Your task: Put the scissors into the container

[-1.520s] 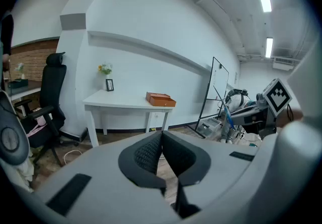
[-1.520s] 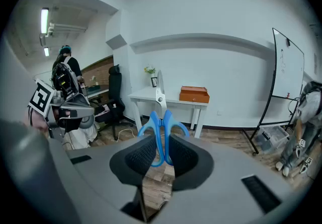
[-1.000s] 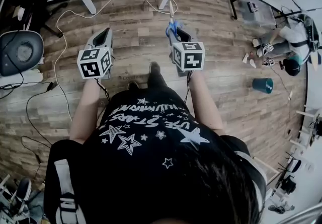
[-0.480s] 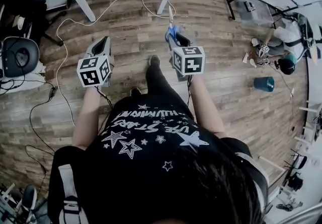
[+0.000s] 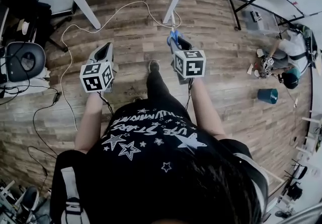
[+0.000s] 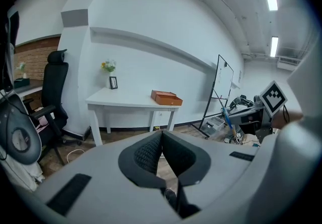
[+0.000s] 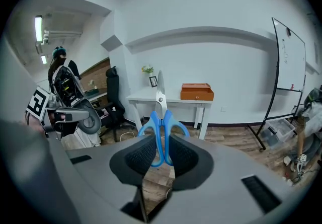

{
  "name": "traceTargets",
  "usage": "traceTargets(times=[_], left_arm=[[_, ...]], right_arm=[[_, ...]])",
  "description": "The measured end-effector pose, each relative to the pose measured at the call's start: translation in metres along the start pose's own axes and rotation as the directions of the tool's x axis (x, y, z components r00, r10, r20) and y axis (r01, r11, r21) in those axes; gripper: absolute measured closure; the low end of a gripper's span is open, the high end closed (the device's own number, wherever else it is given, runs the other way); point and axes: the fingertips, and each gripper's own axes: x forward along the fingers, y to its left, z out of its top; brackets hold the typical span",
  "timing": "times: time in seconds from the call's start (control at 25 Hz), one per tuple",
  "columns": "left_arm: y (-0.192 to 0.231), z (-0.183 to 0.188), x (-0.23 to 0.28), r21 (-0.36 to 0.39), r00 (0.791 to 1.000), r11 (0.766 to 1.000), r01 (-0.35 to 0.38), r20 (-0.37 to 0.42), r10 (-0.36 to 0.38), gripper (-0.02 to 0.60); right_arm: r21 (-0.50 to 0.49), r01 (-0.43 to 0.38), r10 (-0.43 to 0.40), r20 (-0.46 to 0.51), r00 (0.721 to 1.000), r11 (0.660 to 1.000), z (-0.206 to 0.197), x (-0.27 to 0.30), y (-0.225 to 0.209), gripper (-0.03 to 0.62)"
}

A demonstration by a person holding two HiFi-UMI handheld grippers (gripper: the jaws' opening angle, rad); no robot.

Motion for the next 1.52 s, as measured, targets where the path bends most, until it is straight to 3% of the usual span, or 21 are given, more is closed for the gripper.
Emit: traceTargets(times=[0.8, 1.52], left_arm=[[0.028, 0.055, 0.093, -0.032, 0.998, 0.998, -0.056, 0.011, 0.056, 0.561], [0.015, 0.091, 0.151, -0.003, 0.996, 0.996, -0.084, 0.006, 0.084, 0.561]], right_arm=[[-0.015, -0.064, 0.063, -0.01, 0.998, 0.998, 0.065, 0.096, -0.052, 0.493], [-0.003, -0.105, 0.105, 0.0, 0.994, 0.994, 0.099, 0.136, -0.104, 0.493]])
